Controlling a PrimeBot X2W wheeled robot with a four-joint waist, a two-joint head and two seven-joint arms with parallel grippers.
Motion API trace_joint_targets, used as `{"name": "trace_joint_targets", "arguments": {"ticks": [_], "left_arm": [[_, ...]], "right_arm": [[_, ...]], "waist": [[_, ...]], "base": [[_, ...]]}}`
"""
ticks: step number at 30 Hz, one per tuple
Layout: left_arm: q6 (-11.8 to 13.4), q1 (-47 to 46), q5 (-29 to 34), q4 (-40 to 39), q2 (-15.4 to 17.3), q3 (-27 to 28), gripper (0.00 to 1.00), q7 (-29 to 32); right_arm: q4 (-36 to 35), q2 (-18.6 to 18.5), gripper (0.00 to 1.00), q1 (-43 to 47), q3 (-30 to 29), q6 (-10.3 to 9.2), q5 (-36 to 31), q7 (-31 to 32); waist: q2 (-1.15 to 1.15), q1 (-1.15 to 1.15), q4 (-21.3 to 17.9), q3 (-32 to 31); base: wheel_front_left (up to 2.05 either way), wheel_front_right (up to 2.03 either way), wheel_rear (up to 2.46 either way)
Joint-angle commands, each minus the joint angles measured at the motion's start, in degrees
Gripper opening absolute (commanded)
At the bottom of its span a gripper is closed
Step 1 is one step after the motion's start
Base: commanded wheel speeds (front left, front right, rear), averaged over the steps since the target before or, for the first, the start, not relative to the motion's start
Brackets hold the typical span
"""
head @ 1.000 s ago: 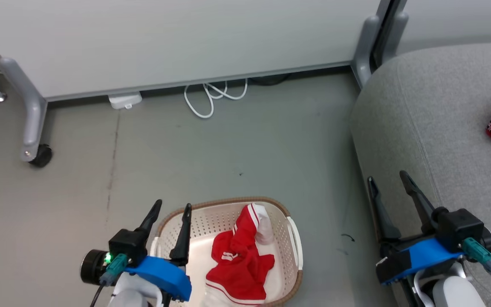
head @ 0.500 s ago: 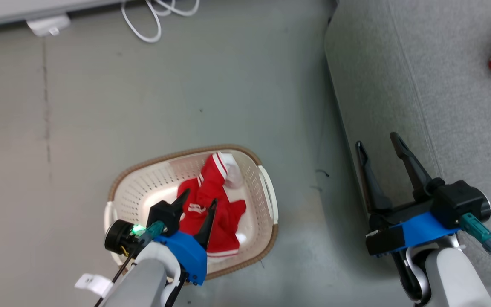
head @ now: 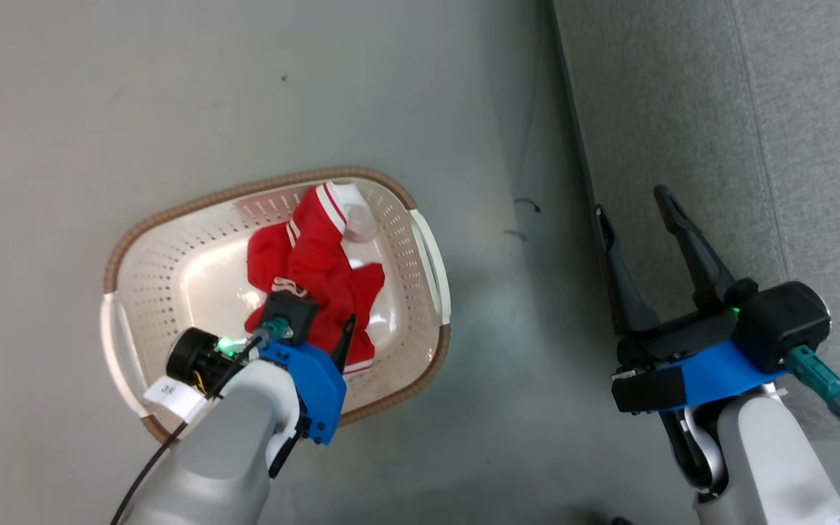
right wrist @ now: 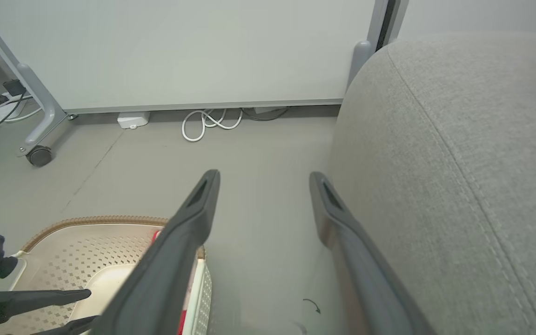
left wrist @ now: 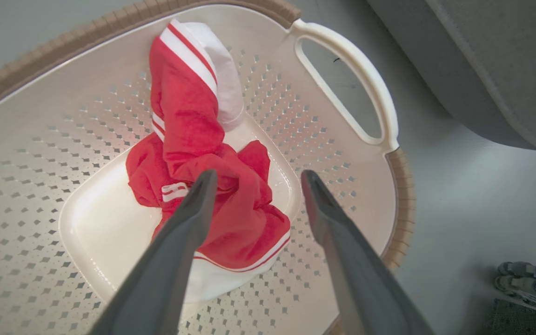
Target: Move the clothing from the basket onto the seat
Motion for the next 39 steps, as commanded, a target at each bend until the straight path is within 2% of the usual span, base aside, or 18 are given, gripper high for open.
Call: {"name": "trace_joint_targets", "arguments": {"ticks": [1, 15, 25, 26, 27, 28, 29, 39], "left_arm": [[0.0, -1.4, -0.7, 0.6, 0.5, -0.6, 1.00, 0.4], [0.0, -9.0, -3.5, 7.3, 1.3, -3.1, 1.00, 1.7], [2.8, -12.0, -3.9, 9.4, 1.7, -2.8, 1.00, 1.8], [3.3, -12.2, -4.0, 9.5, 1.8, -2.7, 0.95, 2.0], [3.5, -12.2, -4.1, 9.7, 1.8, -2.7, 0.45, 2.3], [3.7, -12.3, -4.3, 9.8, 1.7, -2.7, 0.13, 2.5], [3.6, -12.3, -4.5, 9.9, 1.7, -2.6, 0.00, 2.5], [2.5, -12.3, -5.3, 10.3, 1.2, -3.0, 0.00, 1.5]], "right_arm": [[-0.4, 0.0, 1.00, -1.0, 0.1, 0.03, 0.3, -0.4], [-1.6, 0.0, 1.00, -3.3, 1.7, 0.03, 2.2, -2.1], [-1.5, 0.0, 1.00, -4.1, 2.3, 0.03, 3.5, -3.0], [-1.4, 0.0, 1.00, -4.2, 2.3, 0.03, 3.5, -3.1], [-1.4, 0.0, 1.00, -4.2, 2.3, 0.03, 3.6, -3.2], [-1.3, 0.0, 1.00, -4.2, 2.2, 0.03, 3.7, -3.3], [-1.2, 0.0, 1.00, -4.1, 2.2, 0.03, 3.8, -3.3], [-0.3, 0.0, 1.00, -5.0, 2.6, 0.03, 4.0, -3.7]], "waist": [[0.00, -0.01, -1.0, 2.4], [0.00, -0.01, -2.7, 10.6], [0.00, -0.01, -4.4, 14.0], [0.00, -0.01, -4.6, 14.2], [0.00, -0.01, -4.7, 14.4], [0.00, -0.01, -4.7, 14.5], [0.00, -0.01, -4.7, 14.6], [0.00, -0.01, -4.5, 13.8]], "base": [[0.00, 0.00, 0.00], [0.00, 0.00, 0.00], [0.00, 0.00, 0.00], [0.00, 0.00, 0.00], [0.00, 0.00, 0.00], [0.00, 0.00, 0.00], [0.00, 0.00, 0.00], [0.00, 0.00, 0.00]]}}
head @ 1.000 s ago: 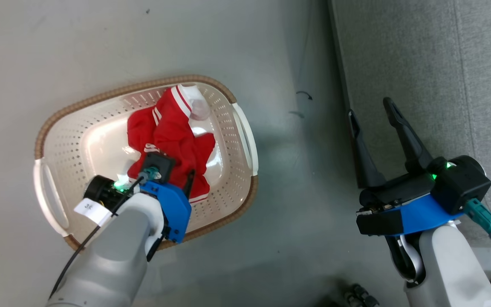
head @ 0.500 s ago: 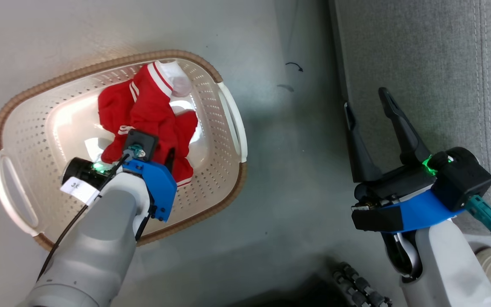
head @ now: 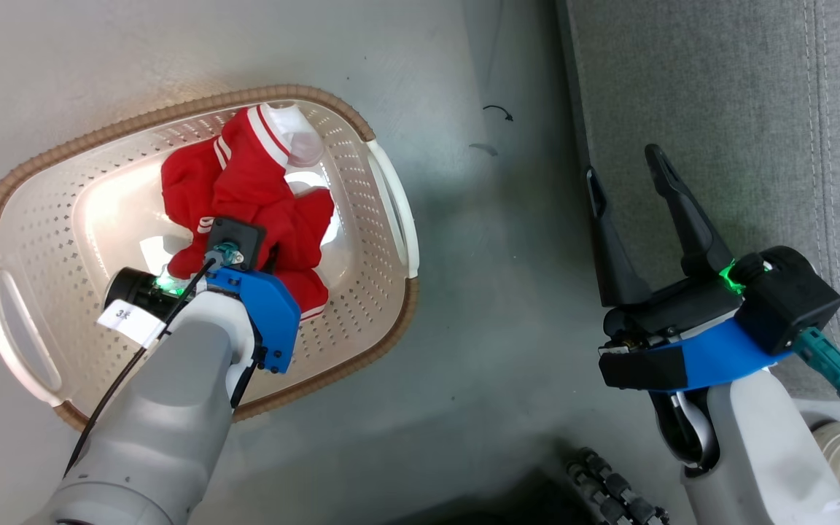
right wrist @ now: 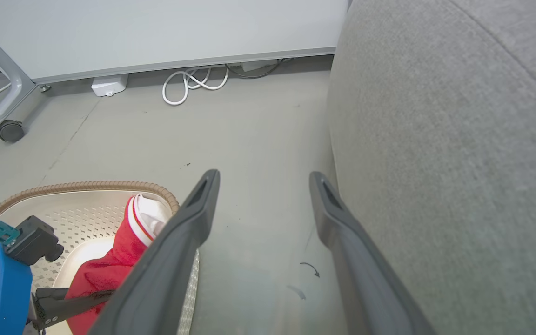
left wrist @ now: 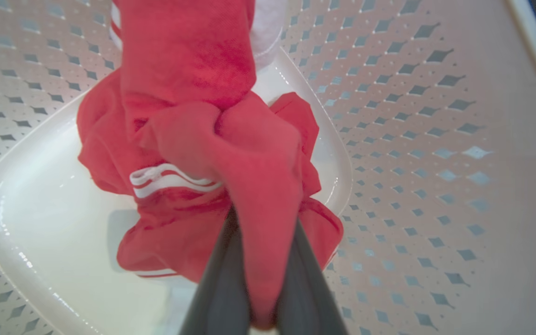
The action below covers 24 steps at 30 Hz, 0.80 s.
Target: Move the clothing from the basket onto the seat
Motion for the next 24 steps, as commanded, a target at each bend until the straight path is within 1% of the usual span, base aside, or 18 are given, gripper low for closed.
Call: {"name": "trace_joint_targets", "arguments": {"ticks": [1, 6, 10, 19, 24], "left_arm": [[-0.1, -0.7, -0.3, 0.1, 0.0, 0.1, 0.00, -0.3], [-0.7, 0.7, -1.2, 0.3, -0.2, 0.3, 0.00, -1.2], [-1.3, 1.4, -1.1, 0.2, -0.5, -0.3, 0.00, -3.3], [-2.3, 5.3, -1.0, -1.2, -1.5, -2.3, 0.00, -6.3], [-2.6, 8.2, -0.9, -4.1, -2.0, -3.2, 0.00, -7.0]], "right_arm": [[0.1, 0.0, 1.00, -0.9, 0.1, 0.03, 0.4, -0.3], [1.1, 0.0, 1.00, -1.3, 0.3, 0.03, 0.5, -0.4], [1.8, 0.0, 1.00, -1.6, 0.6, 0.03, 0.4, -0.4], [4.5, 0.0, 1.00, -0.7, 0.6, 0.03, -1.1, -0.4], [5.8, 0.0, 1.00, 0.7, 0.5, 0.03, -1.8, 0.3]], "waist": [[0.00, 0.00, 0.1, -0.1], [0.00, 0.00, 0.5, -1.9], [0.00, 0.00, 1.6, -4.7], [0.00, 0.00, 5.2, -14.4], [0.00, 0.00, 6.9, -20.8]], "base": [[0.00, 0.00, 0.00], [0.00, 0.00, 0.00], [0.00, 0.00, 0.00], [0.00, 0.00, 0.00], [0.00, 0.00, 0.00]]}}
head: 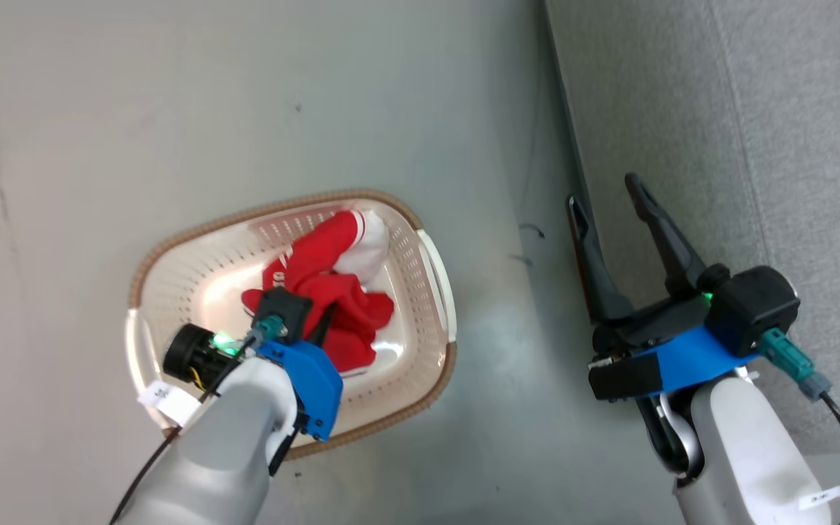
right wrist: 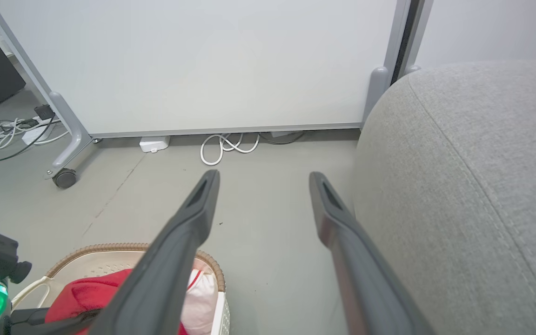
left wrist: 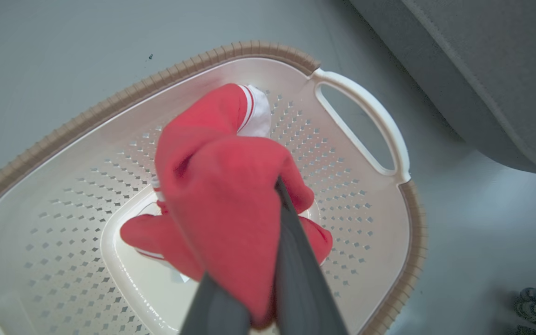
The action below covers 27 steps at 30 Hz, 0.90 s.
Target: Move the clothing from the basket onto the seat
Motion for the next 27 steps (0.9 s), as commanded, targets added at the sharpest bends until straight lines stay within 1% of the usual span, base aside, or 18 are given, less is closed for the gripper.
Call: {"name": "trace_joint_targets", "arguments": {"ticks": [1, 8, 14, 20, 27], "left_arm": [[-0.4, 1.0, 0.1, -0.8, -0.3, -0.1, 0.00, -0.4], [-0.4, 6.4, -1.6, -9.5, -0.3, 3.3, 0.00, -0.4], [-0.3, 10.4, -0.8, -16.0, -0.3, 5.5, 0.00, -0.4], [-0.3, 11.9, 0.7, -19.7, -0.4, 5.9, 0.00, -0.4], [-0.3, 10.2, 1.1, -21.6, -0.8, 5.6, 0.00, -0.4]], "right_arm": [[0.4, 0.0, 1.00, 1.2, -0.1, 0.03, -0.3, 0.2], [1.1, 0.0, 1.00, 4.3, -0.9, 0.03, -1.0, 2.1], [1.4, 0.0, 1.00, 7.3, -1.0, 0.03, -0.7, 3.5], [2.0, 0.0, 1.00, 10.1, -0.7, 0.03, 0.1, 4.7], [2.8, 0.0, 1.00, 12.3, 0.3, 0.03, 1.1, 5.8]], "waist": [[0.00, 0.01, 2.1, -4.9], [0.00, 0.01, 4.8, -14.1], [0.00, 0.01, 6.6, -20.6], [0.00, 0.01, 8.1, -25.5], [0.00, 0.01, 9.7, -29.5]], "base": [[0.00, 0.00, 0.00], [0.00, 0.00, 0.00], [0.00, 0.00, 0.00], [0.00, 0.00, 0.00], [0.00, 0.00, 0.00]]}}
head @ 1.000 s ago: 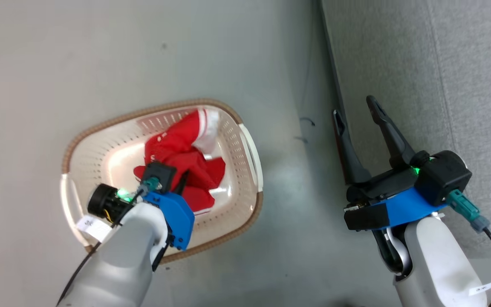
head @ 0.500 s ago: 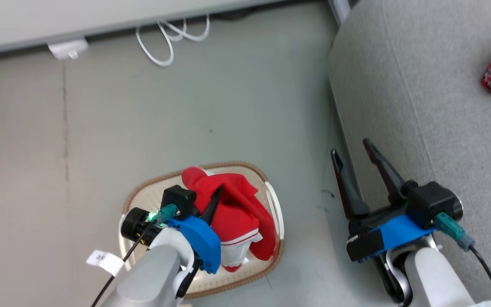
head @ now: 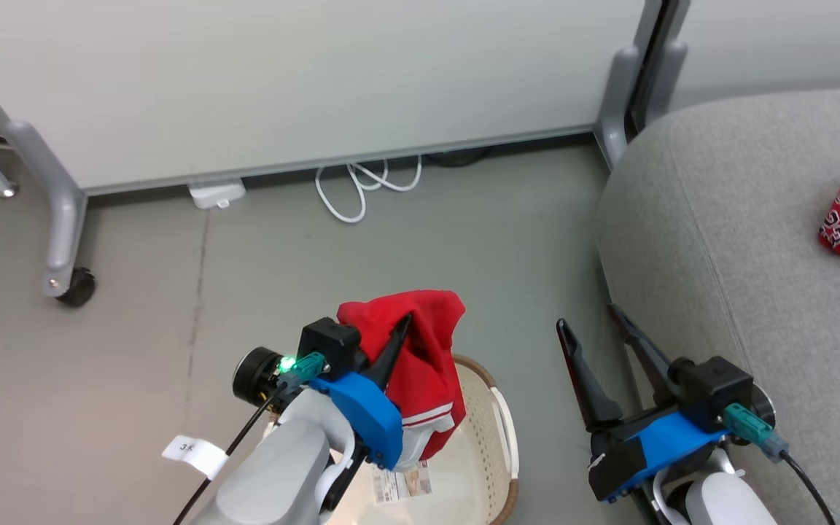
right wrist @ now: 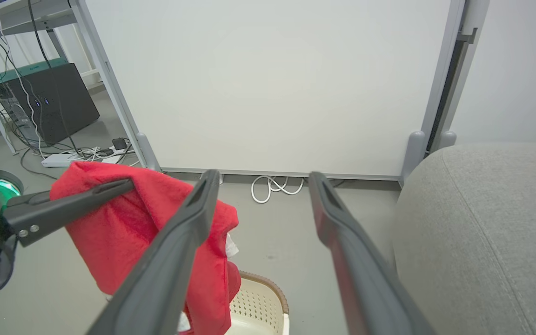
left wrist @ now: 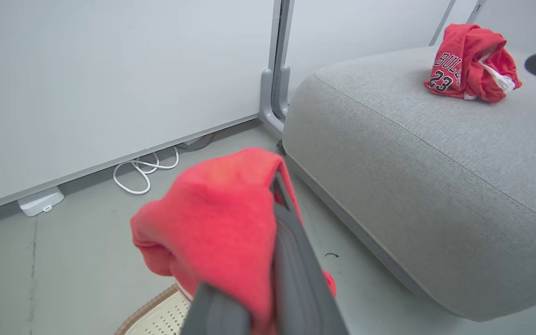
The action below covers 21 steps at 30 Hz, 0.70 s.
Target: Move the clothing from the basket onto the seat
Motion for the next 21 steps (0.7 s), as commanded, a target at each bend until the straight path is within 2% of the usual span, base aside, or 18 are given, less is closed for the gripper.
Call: {"name": "trace_joint_targets", "arguments": {"ticks": [1, 21], "left_arm": [[-0.1, -1.5, 0.2, -0.5, 0.0, 0.1, 0.00, -0.3], [-0.1, -10.1, -1.6, -2.4, -0.8, -2.6, 0.00, 2.5]], "right_arm": [[0.1, 0.0, 1.00, 0.8, 0.3, 0.03, 0.3, 0.1], [3.0, 0.0, 1.00, 1.9, 3.5, 0.03, 2.6, 0.9]], "waist": [[0.00, 0.01, 1.0, -1.4], [0.00, 0.01, 1.8, -5.5]], "base": [[0.00, 0.00, 0.00], [0.00, 0.00, 0.00]]}}
